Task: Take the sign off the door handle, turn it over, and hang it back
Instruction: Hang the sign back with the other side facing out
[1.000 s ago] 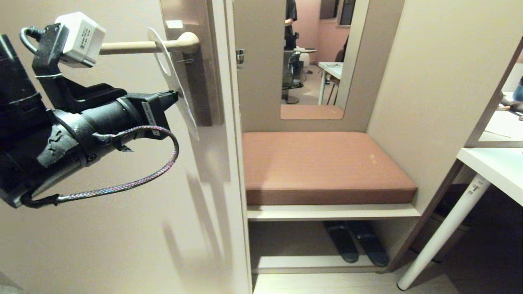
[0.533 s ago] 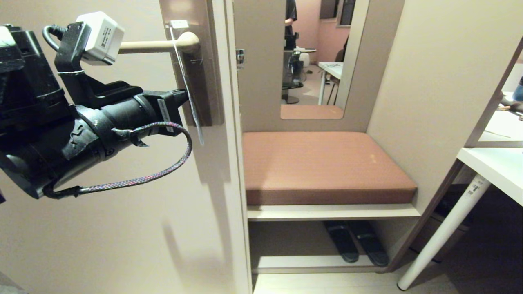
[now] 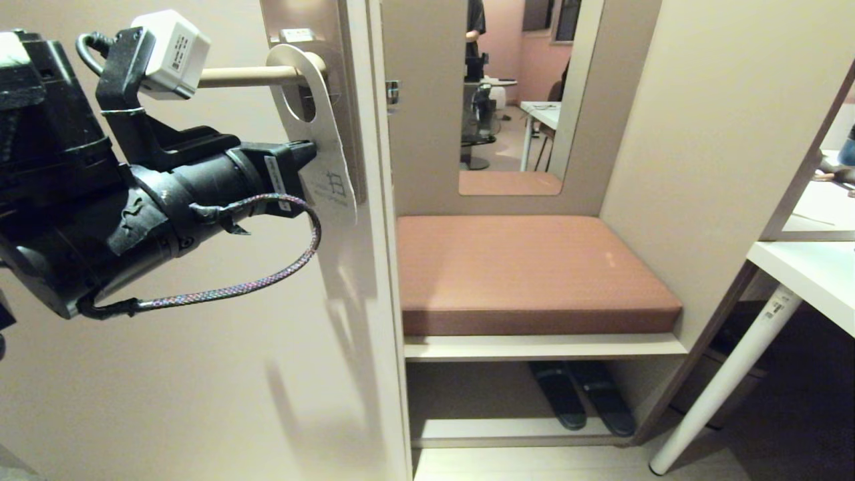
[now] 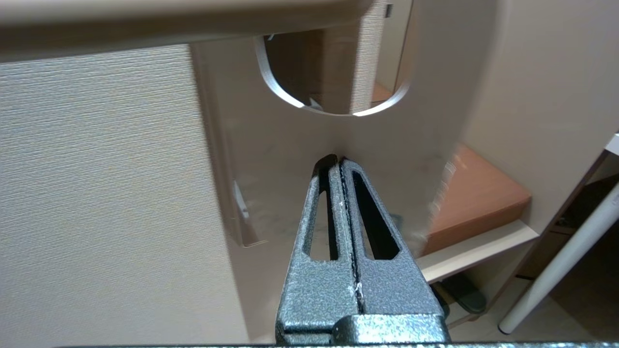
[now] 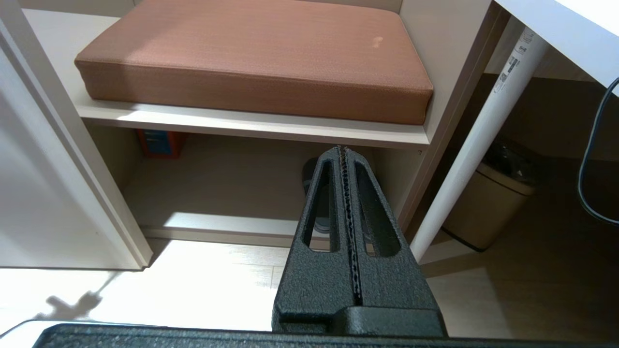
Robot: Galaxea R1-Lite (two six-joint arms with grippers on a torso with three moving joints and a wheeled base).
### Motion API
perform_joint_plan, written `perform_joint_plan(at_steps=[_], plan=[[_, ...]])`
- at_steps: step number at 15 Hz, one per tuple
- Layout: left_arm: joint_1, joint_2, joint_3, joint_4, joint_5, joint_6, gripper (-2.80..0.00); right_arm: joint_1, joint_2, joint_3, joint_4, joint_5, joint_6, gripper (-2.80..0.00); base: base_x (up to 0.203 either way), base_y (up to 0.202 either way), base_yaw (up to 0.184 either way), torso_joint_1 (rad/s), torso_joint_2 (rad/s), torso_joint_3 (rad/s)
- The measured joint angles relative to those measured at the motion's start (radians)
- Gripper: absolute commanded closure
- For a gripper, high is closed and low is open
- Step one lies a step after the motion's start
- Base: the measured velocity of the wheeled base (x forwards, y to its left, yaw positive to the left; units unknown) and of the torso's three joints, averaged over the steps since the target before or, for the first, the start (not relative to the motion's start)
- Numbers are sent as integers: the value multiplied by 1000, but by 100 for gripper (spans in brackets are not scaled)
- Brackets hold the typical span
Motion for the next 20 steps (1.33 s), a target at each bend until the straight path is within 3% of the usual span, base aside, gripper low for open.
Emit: perform_joint_plan(at_steps=[20], plan=[[-35, 43, -18, -24, 5, 5, 0, 1, 0, 0, 0, 0, 0, 0, 0, 0, 0, 0, 0, 0]])
